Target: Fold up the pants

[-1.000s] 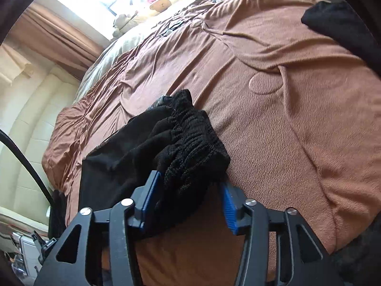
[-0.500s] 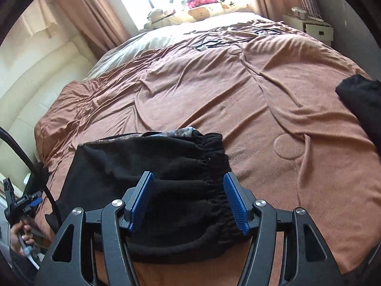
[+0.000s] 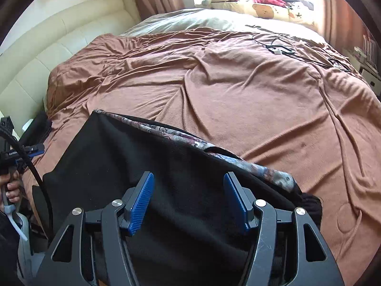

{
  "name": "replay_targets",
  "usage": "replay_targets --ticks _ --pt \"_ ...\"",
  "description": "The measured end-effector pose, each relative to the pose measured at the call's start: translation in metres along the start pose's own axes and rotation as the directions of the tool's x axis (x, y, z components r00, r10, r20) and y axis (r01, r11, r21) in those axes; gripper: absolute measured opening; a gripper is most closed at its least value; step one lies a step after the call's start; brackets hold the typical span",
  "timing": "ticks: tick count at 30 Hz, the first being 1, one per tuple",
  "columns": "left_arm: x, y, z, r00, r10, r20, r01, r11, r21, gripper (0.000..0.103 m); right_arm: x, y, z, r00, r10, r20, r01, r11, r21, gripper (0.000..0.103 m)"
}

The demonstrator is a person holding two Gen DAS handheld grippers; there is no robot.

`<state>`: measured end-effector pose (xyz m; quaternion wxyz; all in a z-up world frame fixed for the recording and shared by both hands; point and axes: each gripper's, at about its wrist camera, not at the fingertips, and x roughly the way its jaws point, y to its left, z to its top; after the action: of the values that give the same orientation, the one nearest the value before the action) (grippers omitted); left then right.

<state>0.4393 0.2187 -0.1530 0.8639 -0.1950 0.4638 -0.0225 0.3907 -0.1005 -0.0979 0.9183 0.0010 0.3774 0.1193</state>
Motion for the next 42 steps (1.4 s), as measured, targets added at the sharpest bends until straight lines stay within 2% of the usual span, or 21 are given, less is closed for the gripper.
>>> replay_targets --ticks 8,17,23,27,29,31,33,42 --pt "0.031 0.001 0.016 0.999 -0.002 -0.042 0.004 0.999 0.046 0.052 0.059 0.018 0.040 0.999 -0.019 -0.049 0.013 0.994 -0.109 0.059" --pt "0.061 0.003 0.026 0.996 -0.012 -0.086 0.017 0.998 0.059 0.052 0.118 0.048 0.061 0.994 -0.011 -0.111 -0.016 0.970 -0.244 0.059" --pt "0.077 -0.002 0.028 0.993 -0.026 -0.117 0.036 0.996 0.083 0.052 0.147 0.057 0.074 0.989 -0.003 -0.149 -0.041 0.955 -0.295 0.051" --pt "0.086 -0.005 0.028 0.990 -0.019 -0.136 0.033 0.994 0.102 0.046 0.165 0.063 0.077 0.978 0.016 -0.208 -0.085 0.940 -0.330 0.048" --pt "0.089 -0.006 0.030 0.990 -0.014 -0.137 0.029 0.994 0.109 0.041 0.174 0.066 0.077 0.972 0.018 -0.233 -0.100 0.933 -0.346 0.041" --pt "0.092 -0.006 0.032 0.990 -0.012 -0.143 0.028 0.993 0.111 0.030 0.182 0.067 0.078 0.968 0.014 -0.252 -0.104 0.932 -0.349 0.018" --pt "0.095 -0.008 0.034 0.989 -0.022 -0.149 0.038 0.993 0.110 0.023 0.184 0.066 0.083 0.969 0.003 -0.247 -0.089 0.937 -0.338 0.003" --pt "0.107 -0.019 0.041 0.989 0.021 -0.146 0.000 0.989 0.145 0.017 0.195 0.066 0.097 0.978 -0.038 -0.206 -0.020 0.963 -0.269 0.001"
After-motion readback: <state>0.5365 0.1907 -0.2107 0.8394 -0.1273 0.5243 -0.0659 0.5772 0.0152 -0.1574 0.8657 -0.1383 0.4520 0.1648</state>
